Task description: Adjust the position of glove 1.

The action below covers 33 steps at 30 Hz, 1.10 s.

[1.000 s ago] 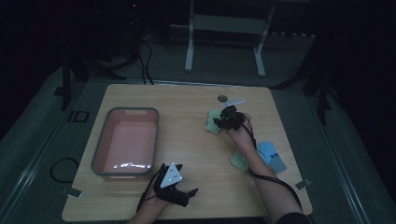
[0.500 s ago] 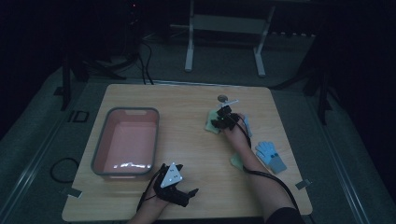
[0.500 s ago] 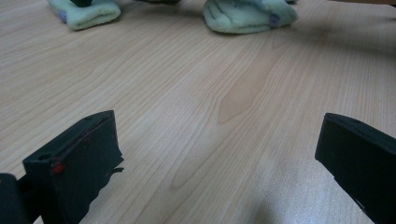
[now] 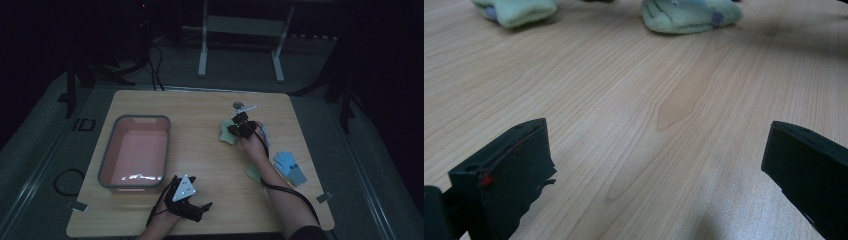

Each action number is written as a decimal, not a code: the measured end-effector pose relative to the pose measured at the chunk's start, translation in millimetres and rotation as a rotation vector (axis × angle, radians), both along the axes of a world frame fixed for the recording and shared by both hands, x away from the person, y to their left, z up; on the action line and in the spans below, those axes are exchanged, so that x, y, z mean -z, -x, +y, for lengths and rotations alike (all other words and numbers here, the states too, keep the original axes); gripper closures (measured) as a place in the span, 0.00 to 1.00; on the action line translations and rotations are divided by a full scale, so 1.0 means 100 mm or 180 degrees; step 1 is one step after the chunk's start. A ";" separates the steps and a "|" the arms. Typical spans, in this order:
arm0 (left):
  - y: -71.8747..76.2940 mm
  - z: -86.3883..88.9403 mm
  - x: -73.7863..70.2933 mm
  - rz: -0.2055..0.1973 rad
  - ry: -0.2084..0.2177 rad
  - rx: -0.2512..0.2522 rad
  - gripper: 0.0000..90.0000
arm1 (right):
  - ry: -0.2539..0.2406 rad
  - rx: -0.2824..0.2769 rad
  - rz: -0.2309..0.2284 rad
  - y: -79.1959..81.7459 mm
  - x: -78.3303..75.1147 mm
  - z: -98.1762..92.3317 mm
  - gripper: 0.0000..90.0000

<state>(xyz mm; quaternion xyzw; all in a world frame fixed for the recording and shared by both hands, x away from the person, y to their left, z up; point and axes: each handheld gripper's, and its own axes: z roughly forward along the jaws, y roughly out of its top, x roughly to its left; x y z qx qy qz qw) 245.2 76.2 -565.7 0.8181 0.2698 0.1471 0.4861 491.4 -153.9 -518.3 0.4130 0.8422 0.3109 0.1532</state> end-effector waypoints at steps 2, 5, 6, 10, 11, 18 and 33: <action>0.00 0.00 0.00 0.0011 -0.0002 -0.0008 0.00 | -0.0076 -0.0018 -0.0001 0.05 -0.08 -0.02 0.95; 0.00 0.00 0.00 0.0011 -0.0011 -0.0011 0.00 | -0.0127 -0.0065 -0.0115 0.17 -0.21 -0.03 0.95; 0.00 0.00 0.00 0.0009 -0.0019 -0.0011 0.00 | -0.0182 -0.0090 -0.0130 0.22 -0.26 -0.03 0.95; -0.01 -0.01 0.00 0.0004 -0.0017 -0.0018 0.00 | -0.0116 -0.0184 -0.0306 0.39 -0.38 -0.01 0.95; -0.01 0.00 0.00 0.0000 -0.0023 -0.0020 0.00 | -0.0183 -0.0263 -0.0311 0.48 -0.45 0.00 0.95; -0.01 -0.01 0.00 0.0001 -0.0034 -0.0014 0.00 | -0.0267 -0.0515 -0.0451 0.85 -0.63 0.01 0.95; -0.02 -0.02 0.00 0.0008 -0.0043 -0.0007 0.00 | -0.0241 -0.0925 -0.0511 1.58 -0.39 -0.03 0.95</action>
